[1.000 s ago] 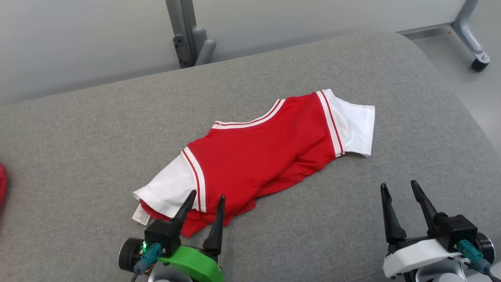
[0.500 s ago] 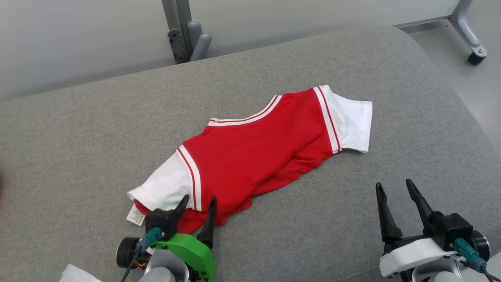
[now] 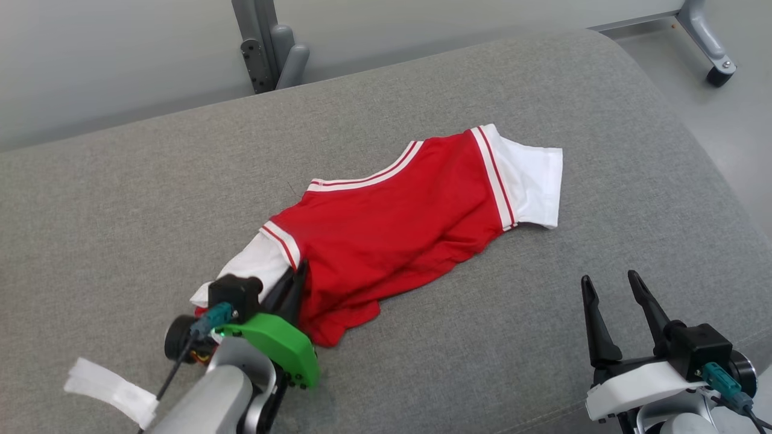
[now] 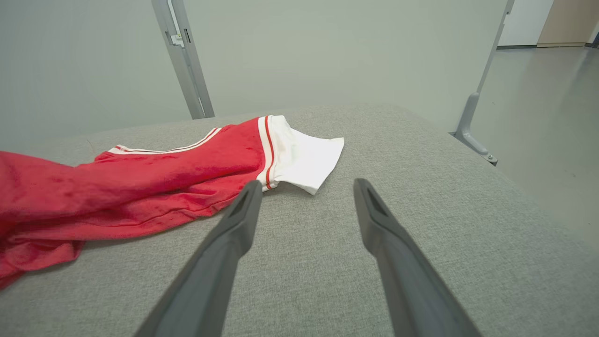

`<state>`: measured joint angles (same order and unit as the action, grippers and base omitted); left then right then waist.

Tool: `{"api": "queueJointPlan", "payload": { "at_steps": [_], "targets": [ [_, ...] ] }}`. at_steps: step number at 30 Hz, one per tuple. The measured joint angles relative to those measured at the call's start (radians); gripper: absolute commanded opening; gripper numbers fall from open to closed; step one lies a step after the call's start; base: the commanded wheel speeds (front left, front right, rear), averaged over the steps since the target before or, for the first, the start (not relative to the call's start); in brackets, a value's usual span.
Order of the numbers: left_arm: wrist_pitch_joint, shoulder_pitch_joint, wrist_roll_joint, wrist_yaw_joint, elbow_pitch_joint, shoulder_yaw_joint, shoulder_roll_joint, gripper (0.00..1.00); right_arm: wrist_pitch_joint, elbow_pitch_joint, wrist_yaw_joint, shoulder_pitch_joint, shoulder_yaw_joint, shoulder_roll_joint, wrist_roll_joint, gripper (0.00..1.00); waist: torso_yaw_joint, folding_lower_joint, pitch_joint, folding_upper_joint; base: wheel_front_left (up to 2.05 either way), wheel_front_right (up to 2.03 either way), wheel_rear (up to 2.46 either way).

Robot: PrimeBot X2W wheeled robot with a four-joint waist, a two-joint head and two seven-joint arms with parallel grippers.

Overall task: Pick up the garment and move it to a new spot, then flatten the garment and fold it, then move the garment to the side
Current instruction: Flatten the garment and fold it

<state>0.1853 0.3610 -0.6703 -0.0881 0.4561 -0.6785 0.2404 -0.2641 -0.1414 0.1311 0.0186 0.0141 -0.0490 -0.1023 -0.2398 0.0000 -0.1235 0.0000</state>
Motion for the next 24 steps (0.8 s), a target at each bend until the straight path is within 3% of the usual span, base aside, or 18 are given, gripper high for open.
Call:
{"api": "queueJointPlan", "payload": {
  "at_steps": [9, 14, 18, 24],
  "targets": [
    [-0.198, 0.212, 0.076, 0.018, -0.198, -0.003, 0.168, 0.00, 0.000, 0.003, 0.000, -0.016, -0.007, 0.000, -0.022, 1.00, -0.008, 0.0000, -0.035, 0.0000, 0.00, 0.00, 0.00],
    [-0.301, 0.393, 0.123, 0.103, -0.164, -0.015, 0.252, 0.00, 0.000, 0.007, 0.000, -0.056, -0.026, 0.000, -0.050, 1.00, -0.026, 0.0000, -0.077, 0.0000, 0.00, 0.00, 0.00],
    [-0.334, 0.539, 0.220, 0.187, -0.107, -0.083, 0.324, 0.00, 0.000, 0.006, 0.000, -0.081, -0.035, 0.000, -0.072, 1.00, -0.049, 0.0000, -0.119, 0.0000, 0.00, 0.00, 0.00],
    [-0.302, 0.670, 0.236, 0.217, -0.029, -0.204, 0.388, 0.00, 0.000, 0.002, 0.000, -0.098, -0.051, -0.001, -0.109, 1.00, -0.097, 0.0000, -0.178, 0.0000, 0.00, 0.00, 0.00]
  ]
}}
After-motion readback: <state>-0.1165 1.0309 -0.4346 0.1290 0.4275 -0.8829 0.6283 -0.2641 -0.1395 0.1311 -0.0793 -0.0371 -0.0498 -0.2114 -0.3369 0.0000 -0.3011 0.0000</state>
